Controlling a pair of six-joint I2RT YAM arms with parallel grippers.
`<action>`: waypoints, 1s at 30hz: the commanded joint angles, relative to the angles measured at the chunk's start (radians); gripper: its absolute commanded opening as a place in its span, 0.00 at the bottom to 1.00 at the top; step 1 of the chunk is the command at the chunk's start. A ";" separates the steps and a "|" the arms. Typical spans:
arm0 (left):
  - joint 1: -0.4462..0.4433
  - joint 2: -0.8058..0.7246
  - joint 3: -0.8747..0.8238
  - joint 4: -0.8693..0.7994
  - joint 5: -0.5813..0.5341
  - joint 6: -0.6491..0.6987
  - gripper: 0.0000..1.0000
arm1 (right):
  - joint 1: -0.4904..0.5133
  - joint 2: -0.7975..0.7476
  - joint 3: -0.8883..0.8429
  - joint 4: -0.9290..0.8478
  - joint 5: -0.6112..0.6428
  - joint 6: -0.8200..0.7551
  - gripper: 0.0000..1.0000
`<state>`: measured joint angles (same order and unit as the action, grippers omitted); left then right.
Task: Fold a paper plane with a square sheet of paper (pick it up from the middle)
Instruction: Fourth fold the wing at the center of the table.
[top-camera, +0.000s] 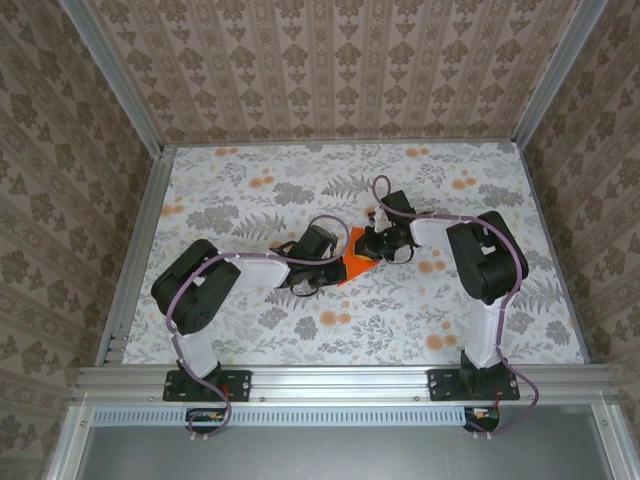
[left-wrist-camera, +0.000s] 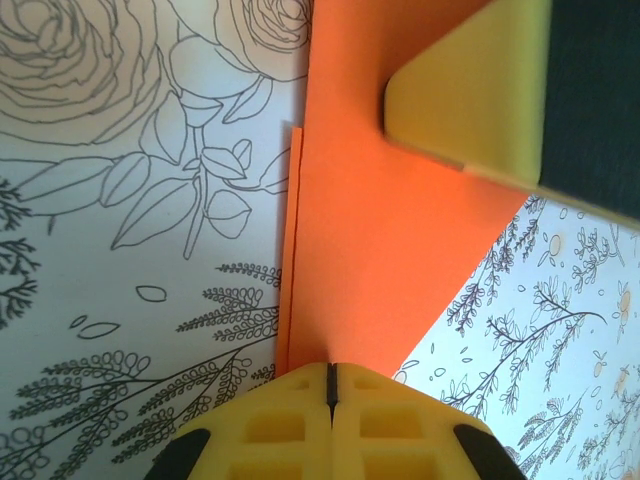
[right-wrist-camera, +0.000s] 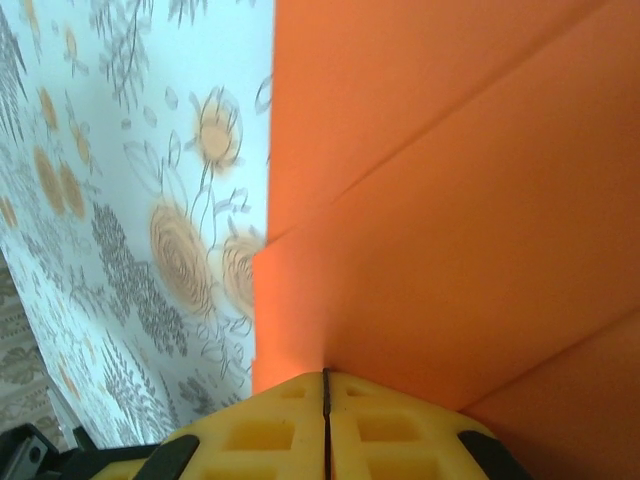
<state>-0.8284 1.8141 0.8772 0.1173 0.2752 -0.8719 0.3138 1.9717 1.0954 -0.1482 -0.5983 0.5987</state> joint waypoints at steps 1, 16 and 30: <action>0.000 0.062 -0.051 -0.152 0.019 -0.012 0.00 | -0.074 0.047 0.029 0.066 0.107 0.001 0.09; -0.001 0.061 -0.032 -0.161 0.032 0.002 0.00 | -0.191 0.073 0.148 0.008 0.186 -0.004 0.10; 0.016 -0.078 0.095 -0.165 0.029 0.050 0.25 | -0.169 -0.270 -0.060 0.047 0.138 0.075 0.44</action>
<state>-0.8227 1.8050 0.9386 0.0059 0.3016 -0.8444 0.1272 1.7645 1.0954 -0.1108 -0.4461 0.6380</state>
